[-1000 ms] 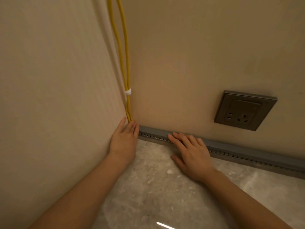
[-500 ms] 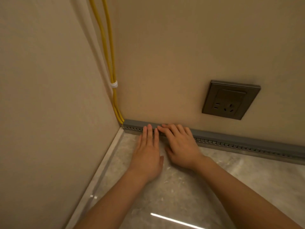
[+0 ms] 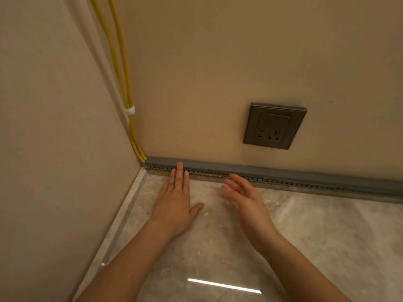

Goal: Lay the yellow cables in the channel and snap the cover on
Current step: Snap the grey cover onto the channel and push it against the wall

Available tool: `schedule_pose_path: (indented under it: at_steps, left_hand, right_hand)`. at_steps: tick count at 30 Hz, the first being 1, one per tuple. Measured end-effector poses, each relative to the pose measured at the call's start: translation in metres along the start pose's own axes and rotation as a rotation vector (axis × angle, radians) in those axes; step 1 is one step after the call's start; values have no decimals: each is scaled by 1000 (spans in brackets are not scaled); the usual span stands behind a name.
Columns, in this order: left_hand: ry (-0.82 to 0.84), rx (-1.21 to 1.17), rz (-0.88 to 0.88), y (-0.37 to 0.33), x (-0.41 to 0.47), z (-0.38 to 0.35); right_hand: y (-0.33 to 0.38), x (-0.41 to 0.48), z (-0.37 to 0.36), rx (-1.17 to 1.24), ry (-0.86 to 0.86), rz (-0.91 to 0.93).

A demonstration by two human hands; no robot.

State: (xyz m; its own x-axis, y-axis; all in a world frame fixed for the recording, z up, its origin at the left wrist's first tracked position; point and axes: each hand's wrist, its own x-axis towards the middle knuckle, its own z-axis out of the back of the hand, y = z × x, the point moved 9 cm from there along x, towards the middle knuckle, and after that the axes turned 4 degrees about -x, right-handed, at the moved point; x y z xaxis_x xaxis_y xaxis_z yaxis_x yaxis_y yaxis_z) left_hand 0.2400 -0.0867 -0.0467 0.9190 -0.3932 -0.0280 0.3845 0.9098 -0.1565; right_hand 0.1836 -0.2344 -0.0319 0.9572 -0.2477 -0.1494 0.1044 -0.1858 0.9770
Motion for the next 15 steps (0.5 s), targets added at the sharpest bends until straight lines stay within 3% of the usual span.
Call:
schedule_pose_path:
  at_steps: [2, 5, 9, 15]
  left_hand:
    - [13, 7, 1, 1, 0, -1]
    - [36, 20, 0, 1, 0, -2]
    - [52, 12, 6, 0, 0, -2]
    - [50, 10, 25, 1, 0, -2]
  right_hand:
    - [-15, -7, 14, 563, -46, -286]
    - [4, -11, 44, 928, -132, -347]
    - [26, -7, 63, 1077, -132, -326]
    - [24, -4, 55, 999, -79, -331]
